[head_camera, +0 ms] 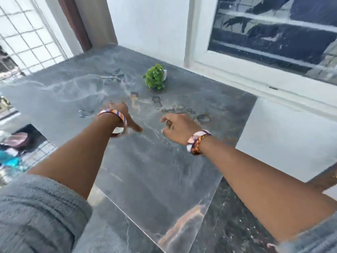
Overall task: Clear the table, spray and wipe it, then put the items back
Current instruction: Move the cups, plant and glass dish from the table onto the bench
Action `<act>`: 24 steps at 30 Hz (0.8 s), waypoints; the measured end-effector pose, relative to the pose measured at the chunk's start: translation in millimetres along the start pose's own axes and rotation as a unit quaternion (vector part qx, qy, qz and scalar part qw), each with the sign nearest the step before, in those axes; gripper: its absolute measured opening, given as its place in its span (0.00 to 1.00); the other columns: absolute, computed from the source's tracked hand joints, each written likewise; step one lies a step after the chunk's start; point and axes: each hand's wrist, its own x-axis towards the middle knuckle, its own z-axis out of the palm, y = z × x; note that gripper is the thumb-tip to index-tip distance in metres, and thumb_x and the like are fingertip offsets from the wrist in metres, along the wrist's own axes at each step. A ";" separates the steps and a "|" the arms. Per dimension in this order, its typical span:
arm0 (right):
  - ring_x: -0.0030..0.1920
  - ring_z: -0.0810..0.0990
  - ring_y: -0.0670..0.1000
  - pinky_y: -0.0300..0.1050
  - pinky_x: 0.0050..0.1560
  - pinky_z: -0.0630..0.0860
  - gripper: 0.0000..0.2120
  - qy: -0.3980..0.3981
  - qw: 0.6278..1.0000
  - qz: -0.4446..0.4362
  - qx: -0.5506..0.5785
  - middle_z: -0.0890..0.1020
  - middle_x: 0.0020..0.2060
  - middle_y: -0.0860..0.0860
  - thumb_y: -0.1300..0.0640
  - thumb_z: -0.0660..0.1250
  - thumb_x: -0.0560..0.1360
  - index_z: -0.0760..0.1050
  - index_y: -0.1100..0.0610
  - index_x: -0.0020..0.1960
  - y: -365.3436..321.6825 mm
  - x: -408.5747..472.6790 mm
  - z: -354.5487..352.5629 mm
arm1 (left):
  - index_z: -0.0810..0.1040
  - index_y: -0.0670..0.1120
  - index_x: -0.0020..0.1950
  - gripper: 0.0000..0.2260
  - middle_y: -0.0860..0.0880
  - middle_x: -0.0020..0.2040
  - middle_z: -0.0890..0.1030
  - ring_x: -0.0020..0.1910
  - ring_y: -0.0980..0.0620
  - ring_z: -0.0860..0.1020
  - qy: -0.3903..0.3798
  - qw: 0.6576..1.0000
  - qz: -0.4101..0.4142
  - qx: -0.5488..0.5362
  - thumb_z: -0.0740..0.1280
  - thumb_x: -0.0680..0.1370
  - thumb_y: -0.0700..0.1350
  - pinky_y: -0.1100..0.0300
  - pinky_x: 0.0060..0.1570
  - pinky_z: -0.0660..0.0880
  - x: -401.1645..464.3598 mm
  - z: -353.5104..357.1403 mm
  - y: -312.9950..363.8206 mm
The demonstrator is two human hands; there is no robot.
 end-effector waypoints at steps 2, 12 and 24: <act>0.41 0.74 0.50 0.46 0.50 0.75 0.16 -0.039 0.999 -0.014 0.035 0.82 0.46 0.50 0.56 0.66 0.73 0.74 0.54 0.61 -15.3 16.7 22.3 | 0.55 0.41 0.73 0.51 0.34 0.72 0.60 0.72 0.37 0.62 -0.049 0.997 -0.014 0.051 0.77 0.60 0.61 0.45 0.69 0.65 13.3 1.7 -25.7; 0.24 0.74 0.50 0.31 0.14 0.62 0.16 -0.041 0.962 0.138 0.233 0.82 0.47 0.58 0.47 0.57 0.79 0.70 0.55 0.61 -31.4 81.9 54.8 | 0.66 0.49 0.67 0.51 0.47 0.63 0.72 0.62 0.44 0.73 -0.101 0.983 0.112 0.104 0.76 0.47 0.64 0.52 0.61 0.73 96.0 -3.5 -47.2; 0.11 0.64 0.44 0.28 0.15 0.56 0.12 0.304 0.791 0.340 0.408 0.78 0.20 0.48 0.52 0.56 0.80 0.71 0.52 0.40 41.1 134.5 -10.1 | 0.60 0.51 0.74 0.45 0.43 0.73 0.63 0.72 0.43 0.62 0.079 0.935 0.307 -0.161 0.76 0.62 0.60 0.51 0.71 0.61 203.8 -62.5 76.0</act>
